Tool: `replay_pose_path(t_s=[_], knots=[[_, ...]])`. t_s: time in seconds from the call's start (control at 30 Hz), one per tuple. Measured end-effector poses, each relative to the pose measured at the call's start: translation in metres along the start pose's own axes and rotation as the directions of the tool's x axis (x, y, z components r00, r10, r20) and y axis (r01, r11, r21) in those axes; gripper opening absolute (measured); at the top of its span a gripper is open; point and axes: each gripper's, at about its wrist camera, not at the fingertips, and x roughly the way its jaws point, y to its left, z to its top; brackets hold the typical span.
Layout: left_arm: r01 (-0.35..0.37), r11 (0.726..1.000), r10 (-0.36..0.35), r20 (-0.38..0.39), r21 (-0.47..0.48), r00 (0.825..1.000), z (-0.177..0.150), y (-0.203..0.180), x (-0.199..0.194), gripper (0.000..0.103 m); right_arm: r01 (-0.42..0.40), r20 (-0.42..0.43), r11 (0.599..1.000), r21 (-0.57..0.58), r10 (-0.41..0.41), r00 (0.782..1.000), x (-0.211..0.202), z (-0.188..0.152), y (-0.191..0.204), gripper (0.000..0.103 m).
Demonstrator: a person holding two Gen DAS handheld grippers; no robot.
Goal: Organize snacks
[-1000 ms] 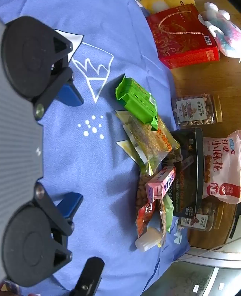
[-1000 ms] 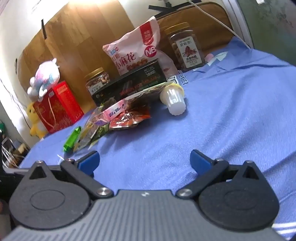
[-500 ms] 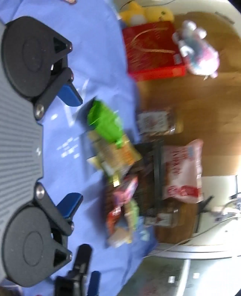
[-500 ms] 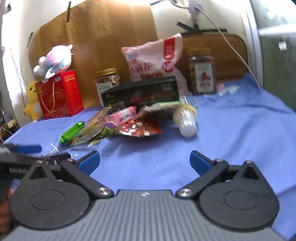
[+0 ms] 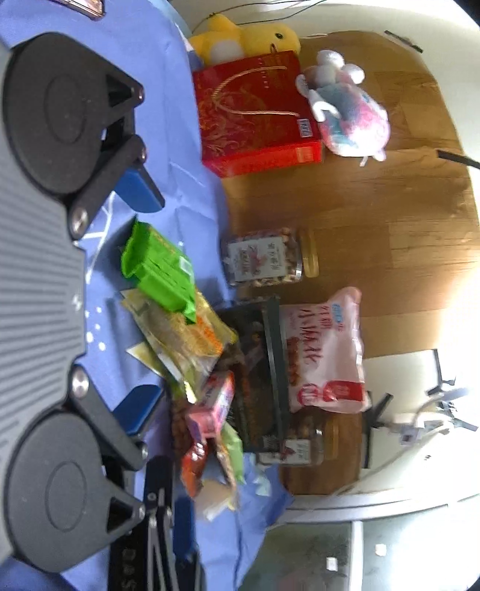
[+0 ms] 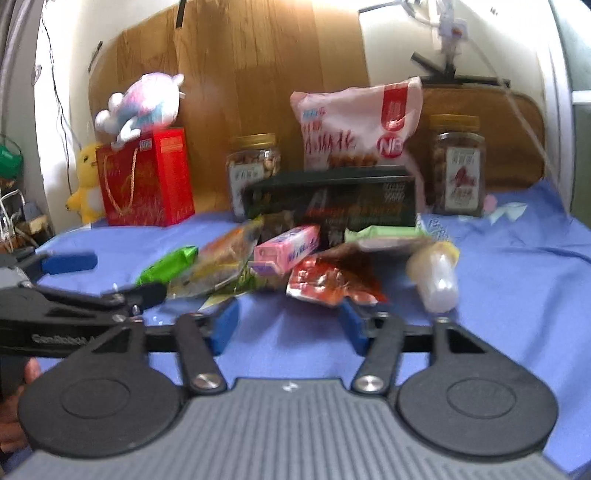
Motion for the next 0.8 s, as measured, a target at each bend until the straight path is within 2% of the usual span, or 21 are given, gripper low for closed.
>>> replay_pose_path(t_s=[0.17,0.3,0.57,0.8], knots=[[0.034,0.998,-0.034,0.007,-0.056,0.999,-0.002,0.010,0.000,0.103,-0.025,-0.009,0.998,0.057,0.025,1.000,0.000,0.000,-0.007,0.054],[0.032,0.995,-0.032,-0.003,-0.099,0.999,-0.001,0.016,0.002,0.103,-0.021,-0.029,0.997,0.069,0.023,0.999,0.002,0.000,-0.006,0.054],[0.032,0.992,-0.030,0.022,-0.121,0.999,-0.002,0.021,-0.002,0.103,-0.014,-0.052,0.997,0.071,0.018,0.998,0.005,0.002,-0.009,0.054],[0.070,0.987,-0.068,0.022,-0.144,0.997,0.000,0.027,0.001,0.103,-0.019,-0.082,0.997,0.069,0.024,0.996,0.012,0.004,-0.009,0.054]])
